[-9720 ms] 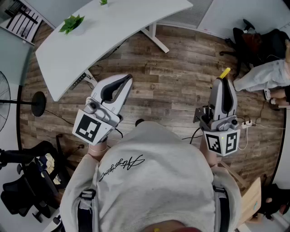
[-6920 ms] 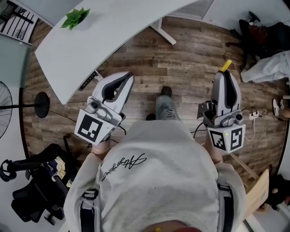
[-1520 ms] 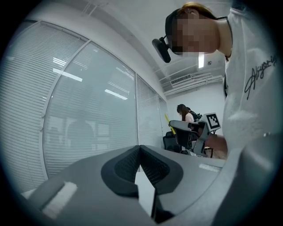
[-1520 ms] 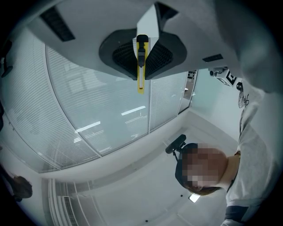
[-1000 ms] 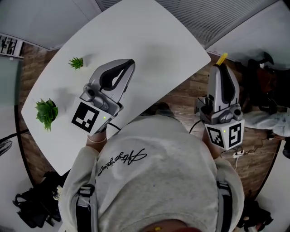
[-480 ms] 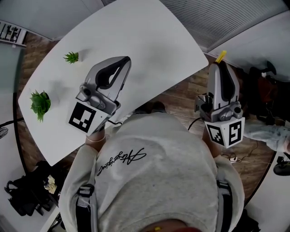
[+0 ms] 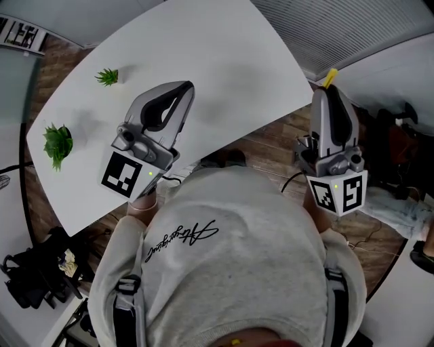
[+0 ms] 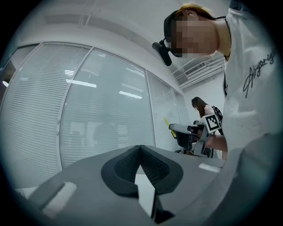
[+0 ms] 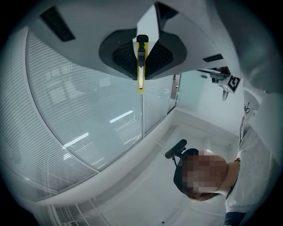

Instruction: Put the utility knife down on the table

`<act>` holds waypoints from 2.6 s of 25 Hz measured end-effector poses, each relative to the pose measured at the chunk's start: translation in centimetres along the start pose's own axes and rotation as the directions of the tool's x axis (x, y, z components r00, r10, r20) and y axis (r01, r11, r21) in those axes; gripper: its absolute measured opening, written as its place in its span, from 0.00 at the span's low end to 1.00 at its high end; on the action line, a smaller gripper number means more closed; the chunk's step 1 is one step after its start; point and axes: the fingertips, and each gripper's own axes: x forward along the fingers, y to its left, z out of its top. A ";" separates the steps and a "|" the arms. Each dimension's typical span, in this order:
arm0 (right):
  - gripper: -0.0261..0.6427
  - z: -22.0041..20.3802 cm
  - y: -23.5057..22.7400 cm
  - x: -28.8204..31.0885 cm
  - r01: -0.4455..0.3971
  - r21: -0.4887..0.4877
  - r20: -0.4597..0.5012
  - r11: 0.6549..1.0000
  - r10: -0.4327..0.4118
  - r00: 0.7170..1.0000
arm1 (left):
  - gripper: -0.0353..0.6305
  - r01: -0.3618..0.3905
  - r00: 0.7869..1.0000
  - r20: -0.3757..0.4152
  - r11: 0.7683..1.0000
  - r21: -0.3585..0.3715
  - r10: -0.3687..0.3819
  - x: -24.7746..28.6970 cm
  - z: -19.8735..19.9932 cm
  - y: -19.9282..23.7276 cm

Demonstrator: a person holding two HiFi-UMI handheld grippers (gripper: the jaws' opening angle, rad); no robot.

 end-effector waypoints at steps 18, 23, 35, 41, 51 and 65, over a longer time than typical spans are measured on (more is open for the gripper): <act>0.12 -3.4 -0.5 1.4 -0.021 -0.007 -0.109 1.000 0.020 0.994 | 0.04 -0.044 0.999 -0.017 0.999 -0.003 0.044 -1.1 -0.4 0.1; 0.12 -4.7 -0.4 1.7 -0.022 -0.001 -0.135 1.000 0.021 0.991 | 0.04 -0.057 0.998 -0.022 0.998 -0.002 0.057 -1.6 -0.5 0.3; 0.12 -7.6 0.0 2.5 -0.034 0.011 -0.195 0.999 0.035 0.980 | 0.04 -0.083 0.996 -0.032 0.997 0.000 0.083 -2.6 -0.6 0.8; 0.12 -9.2 0.2 2.8 -0.038 0.016 -0.227 0.999 0.040 0.973 | 0.04 -0.098 0.995 -0.036 0.995 -0.011 0.097 -3.0 -0.9 0.9; 0.12 -11.4 0.3 3.1 -0.046 0.015 -0.282 0.999 0.048 0.958 | 0.04 -0.118 0.992 -0.047 0.993 -0.014 0.117 -3.7 -1.3 1.0; 0.12 -15.0 0.3 3.7 -0.056 0.016 -0.382 0.998 0.058 0.922 | 0.04 -0.134 0.990 -0.052 0.991 -0.015 0.133 -4.1 -1.4 1.3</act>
